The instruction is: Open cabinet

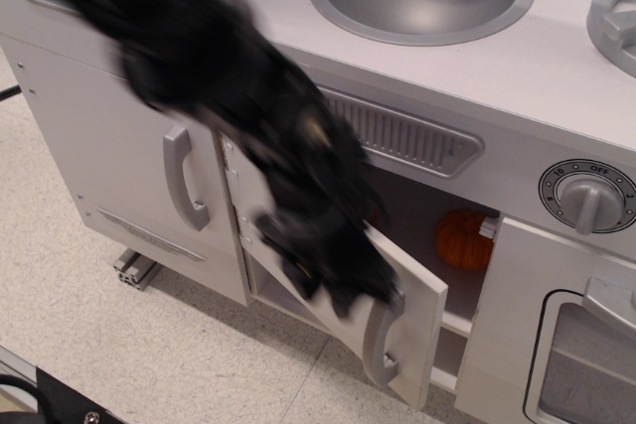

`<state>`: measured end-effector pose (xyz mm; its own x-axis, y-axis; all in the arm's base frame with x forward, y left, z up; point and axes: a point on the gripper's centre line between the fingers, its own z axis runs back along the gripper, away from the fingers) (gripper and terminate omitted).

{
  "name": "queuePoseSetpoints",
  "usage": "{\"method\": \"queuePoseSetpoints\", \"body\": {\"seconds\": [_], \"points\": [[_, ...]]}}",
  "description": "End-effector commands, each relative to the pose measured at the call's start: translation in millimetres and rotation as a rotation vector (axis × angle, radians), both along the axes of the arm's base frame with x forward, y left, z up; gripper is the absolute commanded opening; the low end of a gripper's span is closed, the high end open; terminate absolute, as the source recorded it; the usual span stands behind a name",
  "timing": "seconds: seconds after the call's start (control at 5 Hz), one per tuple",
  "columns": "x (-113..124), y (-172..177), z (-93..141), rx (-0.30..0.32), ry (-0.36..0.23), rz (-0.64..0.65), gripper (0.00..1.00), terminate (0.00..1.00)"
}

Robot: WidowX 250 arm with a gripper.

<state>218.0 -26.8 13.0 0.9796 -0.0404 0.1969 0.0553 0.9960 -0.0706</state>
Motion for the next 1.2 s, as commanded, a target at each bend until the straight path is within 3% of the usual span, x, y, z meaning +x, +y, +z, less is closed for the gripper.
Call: {"method": "queuePoseSetpoints", "body": {"seconds": [0.0,0.2,0.4,1.0], "points": [[-0.7,7.0,86.8,-0.101,-0.032,0.044,1.00,0.00],[19.3,-9.1,85.8,-0.077,-0.098,0.084,1.00,0.00],[38.9,-23.8,70.1,-0.055,-0.143,0.076,1.00,0.00],[71.0,-56.6,31.2,-0.044,-0.179,0.020,1.00,0.00]]}}
